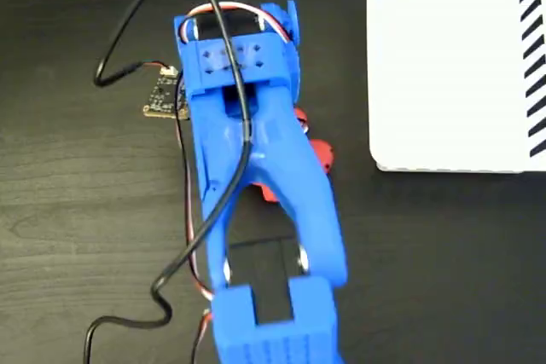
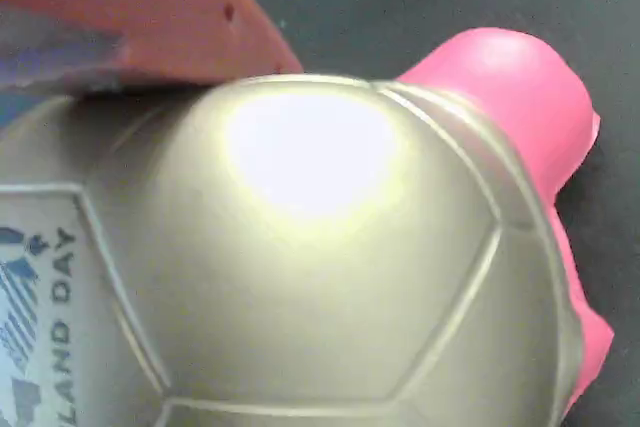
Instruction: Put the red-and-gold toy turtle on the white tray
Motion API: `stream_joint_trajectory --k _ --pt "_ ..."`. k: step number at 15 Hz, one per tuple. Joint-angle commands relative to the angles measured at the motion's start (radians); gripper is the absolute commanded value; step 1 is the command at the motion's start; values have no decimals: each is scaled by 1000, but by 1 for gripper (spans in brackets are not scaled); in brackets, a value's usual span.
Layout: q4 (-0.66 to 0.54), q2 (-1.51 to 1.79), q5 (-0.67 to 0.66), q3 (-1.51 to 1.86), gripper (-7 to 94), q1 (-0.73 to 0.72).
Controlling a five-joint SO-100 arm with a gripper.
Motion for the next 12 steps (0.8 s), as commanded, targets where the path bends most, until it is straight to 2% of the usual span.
stream_joint_trajectory --k 1,7,10,12 --pt "29 264 -8 -25 0 12" --pt "206 443 -64 -225 0 64" --pt "273 407 -130 -399 0 184" --pt "273 357 -184 -485 0 285"
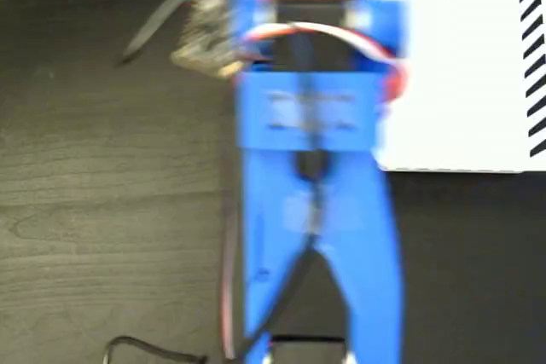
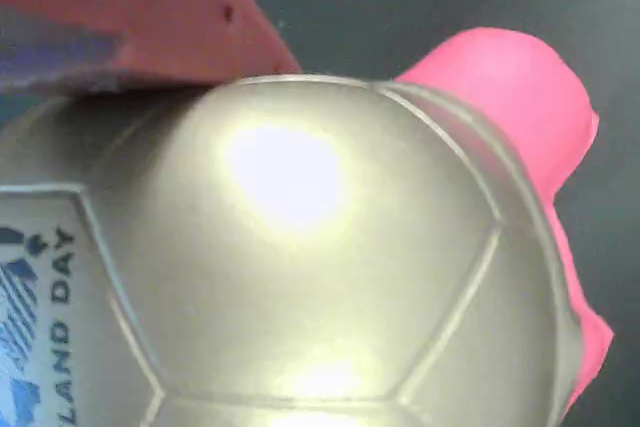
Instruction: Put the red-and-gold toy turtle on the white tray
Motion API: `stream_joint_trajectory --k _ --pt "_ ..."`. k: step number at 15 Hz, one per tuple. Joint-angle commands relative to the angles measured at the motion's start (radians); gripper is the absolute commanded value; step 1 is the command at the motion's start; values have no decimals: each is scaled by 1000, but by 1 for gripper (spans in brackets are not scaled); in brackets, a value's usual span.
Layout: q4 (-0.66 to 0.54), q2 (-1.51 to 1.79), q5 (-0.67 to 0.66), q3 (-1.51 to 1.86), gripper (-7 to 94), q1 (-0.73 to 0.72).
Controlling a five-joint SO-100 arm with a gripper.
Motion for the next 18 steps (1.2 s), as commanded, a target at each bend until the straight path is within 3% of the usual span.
stream_joint_trajectory --k 1,7,11,15,18 --pt "18 -12 -58 -169 0 124" --pt "-8 -195 -124 -278 0 298" --pt "-17 -374 -124 -367 0 339" --pt "-172 -456 -106 -327 0 342" --pt "-196 -503 -120 -293 0 341"
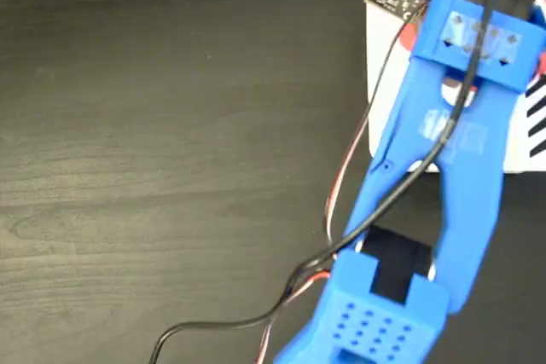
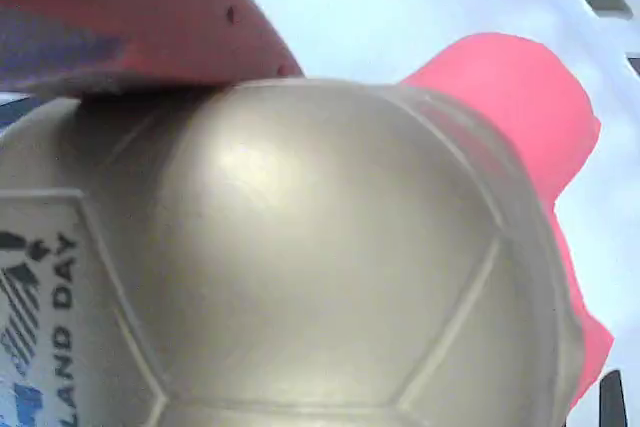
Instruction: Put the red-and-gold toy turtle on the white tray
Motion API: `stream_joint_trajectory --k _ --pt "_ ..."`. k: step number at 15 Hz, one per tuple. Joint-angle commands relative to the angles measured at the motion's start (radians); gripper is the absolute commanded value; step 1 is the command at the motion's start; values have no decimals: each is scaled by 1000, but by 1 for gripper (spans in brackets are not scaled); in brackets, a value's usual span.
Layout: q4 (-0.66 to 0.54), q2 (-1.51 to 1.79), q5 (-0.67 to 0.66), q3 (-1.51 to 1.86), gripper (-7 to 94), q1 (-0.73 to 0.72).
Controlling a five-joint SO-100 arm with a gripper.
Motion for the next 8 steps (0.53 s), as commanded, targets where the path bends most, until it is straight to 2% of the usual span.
stream_joint_trajectory --k 1,6,8 --pt "-5 14 -5 20 0 25" --pt "-38 -2 -37 11 0 51" --pt "-23 -3 -52 -17 8 41"
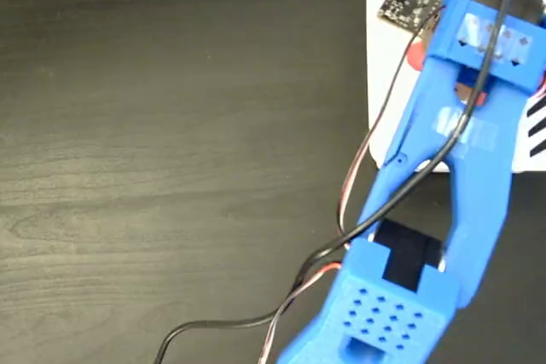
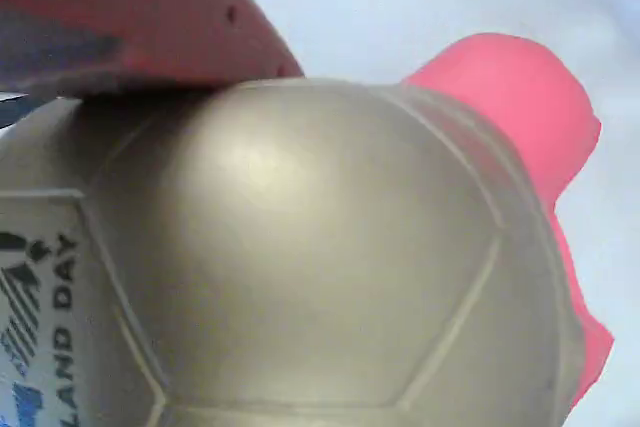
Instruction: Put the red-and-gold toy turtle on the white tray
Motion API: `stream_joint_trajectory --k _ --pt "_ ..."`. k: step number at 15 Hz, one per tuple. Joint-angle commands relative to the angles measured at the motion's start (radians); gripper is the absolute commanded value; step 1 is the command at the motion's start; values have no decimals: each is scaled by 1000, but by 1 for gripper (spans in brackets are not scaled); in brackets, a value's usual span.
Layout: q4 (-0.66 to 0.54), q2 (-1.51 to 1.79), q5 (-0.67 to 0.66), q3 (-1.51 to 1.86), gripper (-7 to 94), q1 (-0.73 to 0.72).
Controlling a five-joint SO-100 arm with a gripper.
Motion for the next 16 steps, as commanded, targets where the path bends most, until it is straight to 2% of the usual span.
stream_joint_trajectory --k 1,3,6,11,12,14,15,16 --pt "29 51 -8 -48 15 0" --pt "41 31 -20 -48 46 -9" --pt "43 5 -29 -49 54 -26" --pt "55 2 -37 -49 54 -43" --pt "63 2 -41 -49 62 -43" --pt "64 2 -46 -49 63 -41" --pt "64 2 -48 -51 70 -40" --pt "64 2 -49 -51 71 -38"
